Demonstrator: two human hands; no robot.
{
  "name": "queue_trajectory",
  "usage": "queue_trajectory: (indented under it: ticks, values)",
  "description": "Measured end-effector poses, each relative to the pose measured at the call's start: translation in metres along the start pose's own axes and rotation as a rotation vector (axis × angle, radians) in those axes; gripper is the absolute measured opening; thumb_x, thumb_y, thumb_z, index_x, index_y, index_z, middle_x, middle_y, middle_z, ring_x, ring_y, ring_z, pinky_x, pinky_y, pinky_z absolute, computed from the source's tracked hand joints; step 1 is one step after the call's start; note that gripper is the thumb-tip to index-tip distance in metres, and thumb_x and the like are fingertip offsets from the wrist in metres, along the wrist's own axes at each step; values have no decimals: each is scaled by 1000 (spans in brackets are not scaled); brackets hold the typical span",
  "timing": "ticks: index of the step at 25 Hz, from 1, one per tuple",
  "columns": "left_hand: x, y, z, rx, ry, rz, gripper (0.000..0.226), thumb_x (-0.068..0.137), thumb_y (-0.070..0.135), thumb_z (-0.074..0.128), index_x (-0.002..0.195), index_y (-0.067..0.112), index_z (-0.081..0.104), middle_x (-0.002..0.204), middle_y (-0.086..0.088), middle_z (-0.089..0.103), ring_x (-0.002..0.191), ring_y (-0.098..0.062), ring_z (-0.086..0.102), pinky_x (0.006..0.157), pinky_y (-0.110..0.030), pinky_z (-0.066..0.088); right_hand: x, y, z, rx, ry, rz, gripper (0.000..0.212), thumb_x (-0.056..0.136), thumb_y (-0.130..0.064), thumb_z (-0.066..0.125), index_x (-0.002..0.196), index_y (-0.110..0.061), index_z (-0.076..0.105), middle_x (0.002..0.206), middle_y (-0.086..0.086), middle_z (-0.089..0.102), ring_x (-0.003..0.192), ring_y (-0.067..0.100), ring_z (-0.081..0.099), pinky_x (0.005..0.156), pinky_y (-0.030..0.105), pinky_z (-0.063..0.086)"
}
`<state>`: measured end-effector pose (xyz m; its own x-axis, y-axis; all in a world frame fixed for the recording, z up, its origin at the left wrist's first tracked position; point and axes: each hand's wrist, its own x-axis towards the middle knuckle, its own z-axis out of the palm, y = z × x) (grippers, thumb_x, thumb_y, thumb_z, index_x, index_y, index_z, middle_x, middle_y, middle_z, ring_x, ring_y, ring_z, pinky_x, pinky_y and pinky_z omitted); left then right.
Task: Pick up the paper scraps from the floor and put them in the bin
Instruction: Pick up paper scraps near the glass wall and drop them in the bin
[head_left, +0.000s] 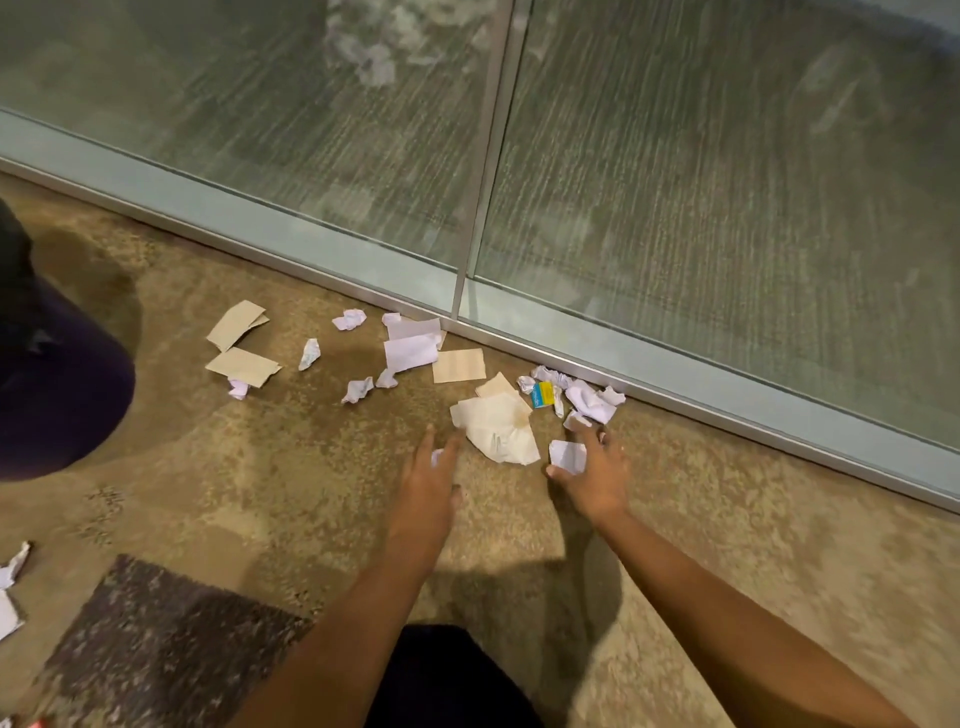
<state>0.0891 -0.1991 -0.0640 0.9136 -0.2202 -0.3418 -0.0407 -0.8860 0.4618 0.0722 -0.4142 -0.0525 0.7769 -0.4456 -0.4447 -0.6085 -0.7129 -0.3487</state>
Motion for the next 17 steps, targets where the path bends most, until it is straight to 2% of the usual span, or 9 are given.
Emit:
queue_trajectory:
  ticks: [3, 5, 6, 7, 9, 10, 14, 15, 17]
  values:
    - [0, 0, 17, 14, -13, 80, 66, 92, 3, 51, 148, 26, 26, 159, -7, 8, 145, -29, 16, 113, -40, 33, -13, -9, 12, -177, 87, -205, 60, 85, -24, 68, 139, -31, 42, 149, 6, 33, 132, 30, 29, 106, 37, 34]
    - [-1, -7, 27, -3, 45, 105, 50, 92, 14, 50, 140, 20, 42, 154, -6, 28, 140, -25, 30, 113, -43, 33, -18, -6, 21, -242, 127, -263, 52, 88, -18, 64, 136, -24, 48, 143, 4, 41, 126, 28, 33, 101, 33, 36]
    - [-2, -9, 26, -19, 115, 84, 43, 89, 12, 53, 132, 15, 52, 145, -9, 43, 131, -26, 45, 107, -41, 41, -19, -4, 24, -228, 141, -245, 48, 87, -16, 65, 132, -23, 52, 139, 4, 45, 124, 28, 34, 98, 32, 38]
    - [-2, -9, 23, -74, 180, 53, 38, 83, 0, 58, 120, 9, 61, 131, -12, 56, 114, -28, 58, 95, -37, 50, -19, -3, 26, -197, 154, -211, 45, 86, -13, 65, 128, -23, 54, 135, 4, 47, 122, 27, 35, 93, 32, 41]
    - [0, -8, 15, -128, 278, 57, 35, 72, -17, 63, 100, 2, 69, 104, -14, 66, 83, -25, 65, 68, -28, 51, -19, -4, 28, -154, 181, -159, 44, 84, -9, 66, 124, -24, 57, 131, 4, 48, 121, 27, 36, 85, 31, 43]
    - [1, -4, 6, -182, 280, 59, 33, 72, -18, 63, 97, 1, 70, 98, -13, 66, 76, -22, 63, 62, -24, 46, -17, -4, 29, -148, 189, -144, 44, 83, -6, 66, 123, -23, 57, 130, 5, 47, 120, 27, 36, 82, 30, 43]
    - [15, 21, -11, -293, 313, 21, 22, 86, -3, 59, 107, 4, 64, 105, -3, 56, 78, -8, 56, 65, -11, 43, -2, -6, 27, -71, 125, -7, 43, 77, -2, 71, 117, -13, 62, 124, 11, 47, 117, 30, 42, 85, 33, 46]
    - [20, 28, -12, -268, 308, 21, 23, 86, -1, 61, 108, 6, 63, 110, -3, 55, 82, -7, 57, 68, -12, 47, 4, -5, 26, -52, 88, 30, 41, 75, -2, 73, 114, -10, 64, 122, 13, 48, 115, 31, 45, 86, 33, 48]
    - [30, 37, -10, -179, 243, 53, 27, 83, 1, 67, 107, 12, 64, 127, -5, 48, 95, -13, 60, 75, -25, 56, 11, -5, 23, -43, 39, 78, 35, 72, 0, 76, 105, -8, 67, 121, 14, 49, 110, 31, 48, 79, 28, 48]
